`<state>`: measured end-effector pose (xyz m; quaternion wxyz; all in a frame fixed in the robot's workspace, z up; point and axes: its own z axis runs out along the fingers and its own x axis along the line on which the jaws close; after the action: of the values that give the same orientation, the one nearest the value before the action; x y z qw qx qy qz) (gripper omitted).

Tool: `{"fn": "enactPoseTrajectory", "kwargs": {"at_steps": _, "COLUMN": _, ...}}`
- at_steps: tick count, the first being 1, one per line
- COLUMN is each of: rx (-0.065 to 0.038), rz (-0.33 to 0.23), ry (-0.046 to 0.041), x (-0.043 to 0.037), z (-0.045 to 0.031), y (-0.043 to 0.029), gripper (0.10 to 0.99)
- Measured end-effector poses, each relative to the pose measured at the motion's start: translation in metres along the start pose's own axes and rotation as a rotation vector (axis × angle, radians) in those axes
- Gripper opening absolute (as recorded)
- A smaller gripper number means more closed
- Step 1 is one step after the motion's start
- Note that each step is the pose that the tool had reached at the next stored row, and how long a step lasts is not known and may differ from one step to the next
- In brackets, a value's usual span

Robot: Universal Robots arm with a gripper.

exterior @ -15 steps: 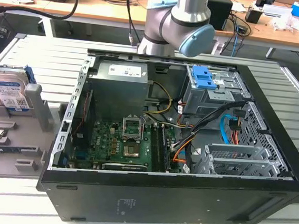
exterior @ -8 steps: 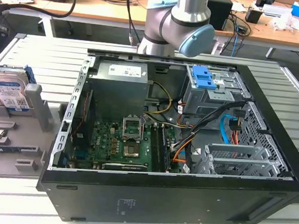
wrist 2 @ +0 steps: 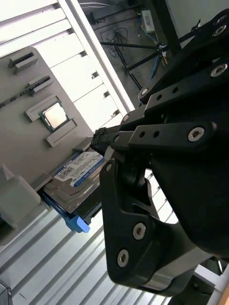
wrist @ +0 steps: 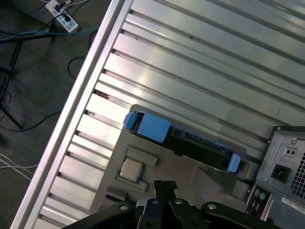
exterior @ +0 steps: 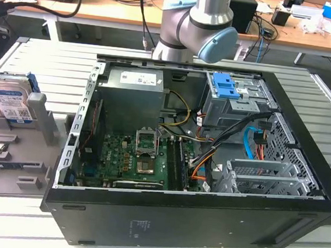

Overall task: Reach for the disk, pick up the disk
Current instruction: 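Pick up the disk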

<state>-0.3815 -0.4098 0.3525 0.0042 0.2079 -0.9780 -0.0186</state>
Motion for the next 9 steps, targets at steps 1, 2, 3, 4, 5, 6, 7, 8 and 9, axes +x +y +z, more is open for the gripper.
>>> {"fn": "enactPoseTrajectory", "kwargs": {"at_steps": 1, "rx": 0.000, "rz": -0.009, "ry": 0.0003, "x": 0.0000, "z": 0.0000, "y": 0.0000, "gripper": 0.106}}
{"fn": "enactPoseTrajectory", "kwargs": {"at_steps": 2, "rx": 0.000, "rz": -0.019, "ry": 0.0007, "x": 0.0000, "z": 0.0000, "y": 0.0000, "gripper": 0.106}}
{"fn": "enactPoseTrajectory", "kwargs": {"at_steps": 3, "rx": 0.000, "rz": -0.029, "ry": 0.0011, "x": 0.0000, "z": 0.0000, "y": 0.0000, "gripper": 0.106}}
{"fn": "enactPoseTrajectory", "kwargs": {"at_steps": 4, "rx": 0.000, "rz": -0.052, "ry": 0.0020, "x": 0.0000, "z": 0.0000, "y": 0.0000, "gripper": 0.106}}
{"fn": "enactPoseTrajectory", "kwargs": {"at_steps": 5, "rx": 0.000, "rz": -0.065, "ry": 0.0025, "x": 0.0000, "z": 0.0000, "y": 0.0000, "gripper": 0.106}}
{"fn": "enactPoseTrajectory", "kwargs": {"at_steps": 6, "rx": 0.000, "rz": -0.073, "ry": 0.0028, "x": 0.0000, "z": 0.0000, "y": 0.0000, "gripper": 0.106}}
{"fn": "enactPoseTrajectory", "kwargs": {"at_steps": 7, "rx": 0.000, "rz": -0.089, "ry": 0.0034, "x": 0.0000, "z": 0.0000, "y": 0.0000, "gripper": 0.106}}
{"fn": "enactPoseTrajectory", "kwargs": {"at_steps": 8, "rx": 0.000, "rz": -0.105, "ry": 0.0040, "x": 0.0000, "z": 0.0000, "y": 0.0000, "gripper": 0.106}}
{"fn": "enactPoseTrajectory", "kwargs": {"at_steps": 9, "rx": 0.000, "rz": -0.117, "ry": 0.0045, "x": 0.0000, "z": 0.0000, "y": 0.0000, "gripper": 0.106}}
